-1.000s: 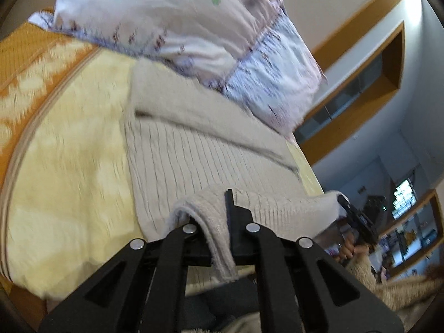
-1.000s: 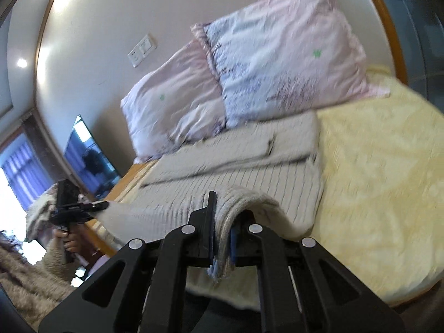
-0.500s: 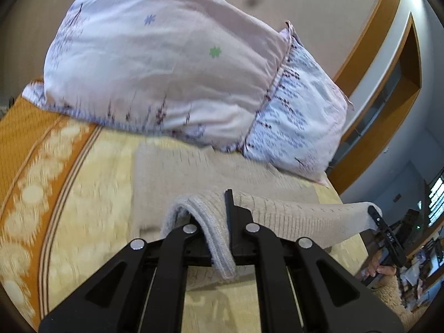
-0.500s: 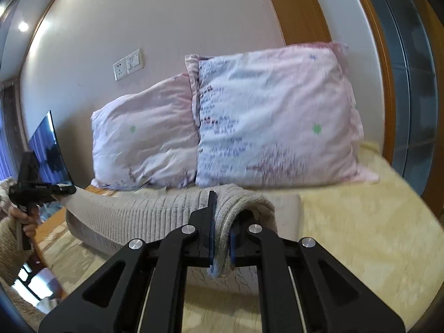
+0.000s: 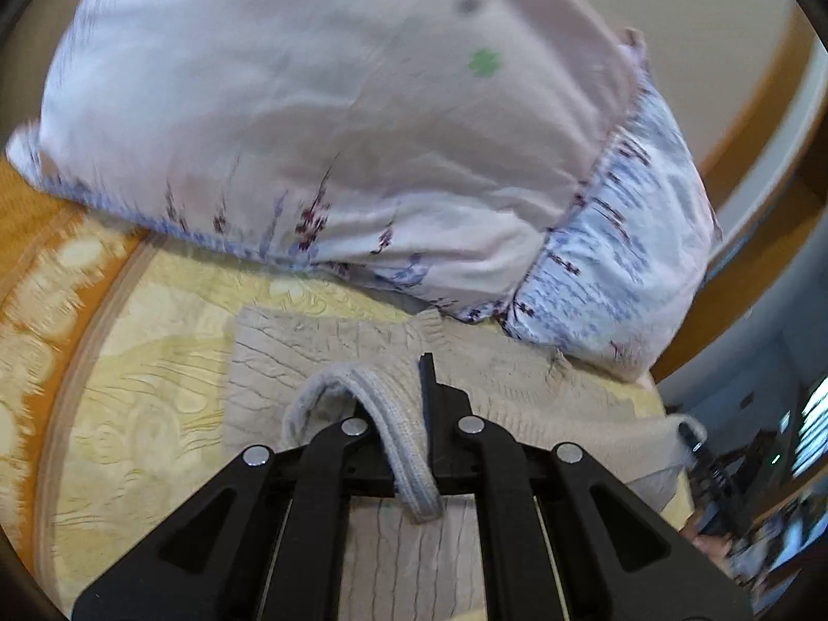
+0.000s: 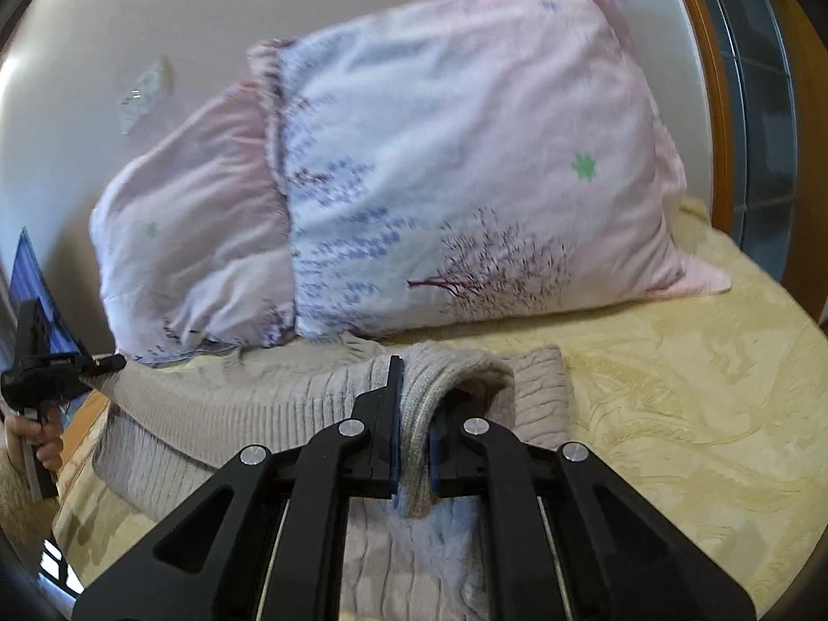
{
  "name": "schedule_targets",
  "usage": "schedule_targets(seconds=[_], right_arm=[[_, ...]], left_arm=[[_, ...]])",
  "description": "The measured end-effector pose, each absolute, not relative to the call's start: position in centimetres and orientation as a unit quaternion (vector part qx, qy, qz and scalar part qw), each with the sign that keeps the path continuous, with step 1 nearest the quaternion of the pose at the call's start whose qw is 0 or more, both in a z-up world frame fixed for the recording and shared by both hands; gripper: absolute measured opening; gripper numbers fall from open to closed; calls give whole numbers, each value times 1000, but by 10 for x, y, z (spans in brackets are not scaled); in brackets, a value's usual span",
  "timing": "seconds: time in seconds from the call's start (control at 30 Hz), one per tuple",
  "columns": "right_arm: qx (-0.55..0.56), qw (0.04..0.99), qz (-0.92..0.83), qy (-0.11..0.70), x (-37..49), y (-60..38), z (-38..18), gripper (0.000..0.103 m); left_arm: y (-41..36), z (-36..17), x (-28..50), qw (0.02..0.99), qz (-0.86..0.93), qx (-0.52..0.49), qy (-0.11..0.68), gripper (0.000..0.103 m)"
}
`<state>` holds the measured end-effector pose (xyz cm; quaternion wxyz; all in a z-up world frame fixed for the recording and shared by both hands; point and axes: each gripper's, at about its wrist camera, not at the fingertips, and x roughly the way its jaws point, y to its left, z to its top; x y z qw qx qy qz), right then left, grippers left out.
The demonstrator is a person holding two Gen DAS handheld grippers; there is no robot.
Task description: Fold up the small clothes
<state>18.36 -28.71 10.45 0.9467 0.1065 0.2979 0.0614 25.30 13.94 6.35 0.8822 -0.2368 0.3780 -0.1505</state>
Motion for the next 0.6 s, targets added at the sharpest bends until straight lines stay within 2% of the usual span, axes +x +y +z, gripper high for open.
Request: schedule_targets(seconds=[0.33, 0.4, 0.43, 0.47, 0.5, 0.53, 0.57, 0.6], right_arm=[[149, 919, 25, 363, 241, -297, 72, 8], [157, 909, 23, 386, 251, -297, 67, 12], [161, 905, 22, 394, 254, -297, 67, 21], [167, 904, 24, 394, 254, -298, 69, 36], [176, 906, 24, 383, 251, -301, 74, 44], [181, 913, 20, 366, 245, -303, 81, 60], [180, 919, 16, 352, 239, -305, 87, 64], [178, 923, 13, 340, 233, -308, 94, 64]], left_arm=[[146, 19, 296, 848, -140, -304, 410, 6], [146, 12, 300, 840, -141, -315, 419, 6], [147, 11, 301, 836, -143, -322, 421, 7], [148, 12, 301, 834, -145, -327, 421, 11], [150, 14, 299, 831, -149, -332, 420, 16], [152, 17, 297, 832, -148, -335, 417, 33], [158, 23, 292, 838, -141, -337, 406, 50], [164, 29, 287, 844, -137, -340, 392, 53]])
